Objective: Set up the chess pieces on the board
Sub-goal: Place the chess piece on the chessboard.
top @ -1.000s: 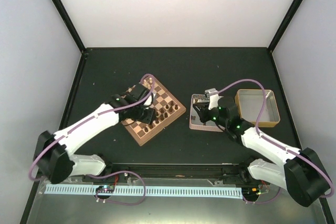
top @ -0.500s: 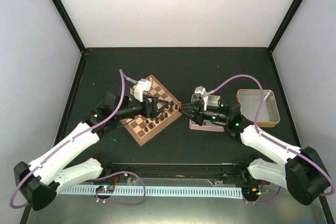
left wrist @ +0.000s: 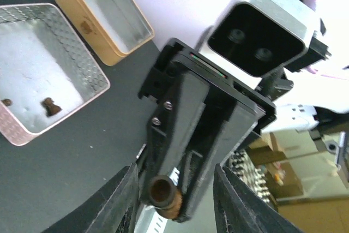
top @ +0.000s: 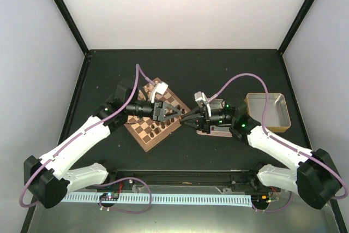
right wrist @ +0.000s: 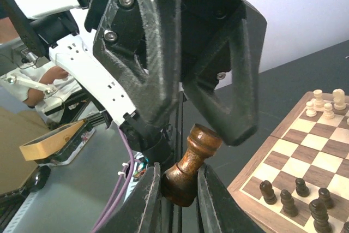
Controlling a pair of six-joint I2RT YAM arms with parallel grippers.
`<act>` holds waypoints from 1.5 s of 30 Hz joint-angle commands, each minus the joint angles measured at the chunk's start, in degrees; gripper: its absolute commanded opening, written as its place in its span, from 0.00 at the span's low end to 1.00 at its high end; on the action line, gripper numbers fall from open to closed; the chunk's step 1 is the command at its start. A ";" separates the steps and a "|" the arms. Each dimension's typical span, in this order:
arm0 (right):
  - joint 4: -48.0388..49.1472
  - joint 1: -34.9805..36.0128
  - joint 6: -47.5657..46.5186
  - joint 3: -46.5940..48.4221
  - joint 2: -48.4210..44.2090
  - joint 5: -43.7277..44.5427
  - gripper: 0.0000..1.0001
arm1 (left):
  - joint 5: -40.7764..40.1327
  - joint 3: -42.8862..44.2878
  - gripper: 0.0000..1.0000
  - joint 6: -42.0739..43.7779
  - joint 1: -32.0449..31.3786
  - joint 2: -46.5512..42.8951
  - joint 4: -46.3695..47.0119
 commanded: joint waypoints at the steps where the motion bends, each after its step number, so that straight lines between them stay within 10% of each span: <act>1: -0.59 0.27 -2.08 2.27 0.60 -2.66 0.09 | 9.11 0.64 0.39 -1.40 0.62 -0.40 1.81; 10: -1.97 0.32 -3.11 3.05 1.14 -3.28 0.09 | 11.63 1.04 0.38 0.46 0.60 2.04 -0.69; 20: -5.73 0.32 -5.15 4.42 1.84 -3.72 0.10 | 13.77 1.13 0.08 2.00 0.57 3.46 -2.57; 31: -7.66 0.32 -1.63 0.93 0.33 4.23 0.63 | -2.57 1.12 0.01 7.02 5.31 -0.91 -11.04; 41: -4.89 0.22 7.06 -3.41 -3.61 20.93 0.66 | 1.14 -2.74 0.02 4.07 13.04 -3.63 -10.96; 45: -8.35 0.19 7.57 -3.98 -6.17 33.21 0.65 | -13.29 -2.85 0.02 6.66 13.44 -5.03 -16.76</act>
